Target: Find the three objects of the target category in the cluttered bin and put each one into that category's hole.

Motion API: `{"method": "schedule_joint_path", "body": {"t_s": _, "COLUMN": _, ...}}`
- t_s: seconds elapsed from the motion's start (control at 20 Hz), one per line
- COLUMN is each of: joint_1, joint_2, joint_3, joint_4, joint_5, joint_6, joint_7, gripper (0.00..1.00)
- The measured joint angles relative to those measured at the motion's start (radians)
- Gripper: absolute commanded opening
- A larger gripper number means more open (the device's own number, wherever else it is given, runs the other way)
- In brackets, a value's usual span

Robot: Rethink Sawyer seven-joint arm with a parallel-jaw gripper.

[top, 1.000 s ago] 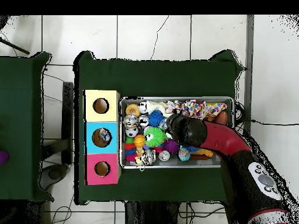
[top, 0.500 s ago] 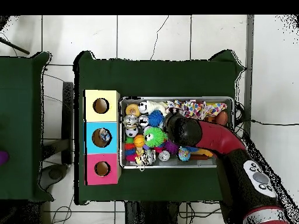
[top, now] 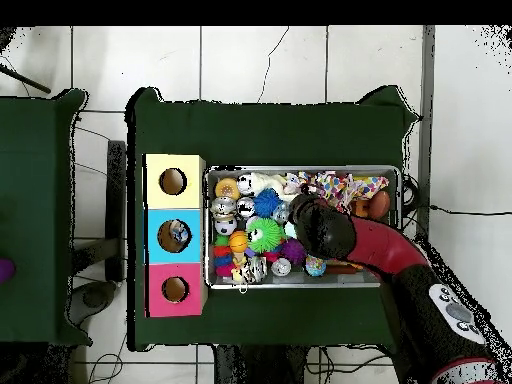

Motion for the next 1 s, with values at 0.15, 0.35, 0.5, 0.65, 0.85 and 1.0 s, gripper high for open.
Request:
{"method": "schedule_joint_path", "body": {"t_s": 0.15, "joint_1": -0.019, "joint_2": 0.014, "joint_3": 0.002, "joint_4": 0.006, "joint_5": 0.000, "joint_6": -0.031, "joint_7": 0.000, "gripper": 1.00}}
{"method": "schedule_joint_path", "body": {"t_s": 0.35, "joint_1": -0.036, "joint_2": 0.043, "joint_3": 0.001, "joint_4": 0.012, "joint_5": 0.000, "joint_6": -0.053, "joint_7": 0.000, "gripper": 1.00}}
{"method": "schedule_joint_path", "body": {"t_s": 0.5, "joint_1": -0.029, "joint_2": 0.049, "joint_3": 0.001, "joint_4": 0.012, "joint_5": 0.000, "joint_6": -0.050, "joint_7": 0.000, "gripper": 1.00}}
{"method": "schedule_joint_path", "body": {"t_s": 0.65, "joint_1": -0.014, "joint_2": 0.054, "joint_3": 0.001, "joint_4": 0.008, "joint_5": 0.000, "joint_6": -0.039, "joint_7": 0.000, "gripper": 1.00}}
{"method": "schedule_joint_path", "body": {"t_s": 0.85, "joint_1": 0.015, "joint_2": 0.063, "joint_3": 0.001, "joint_4": -0.008, "joint_5": 0.000, "joint_6": -0.027, "joint_7": 0.000, "gripper": 1.00}}
{"method": "schedule_joint_path", "body": {"t_s": 1.0, "joint_1": 0.024, "joint_2": 0.062, "joint_3": 0.001, "joint_4": -0.010, "joint_5": 0.000, "joint_6": -0.027, "joint_7": 0.000, "gripper": 1.00}}
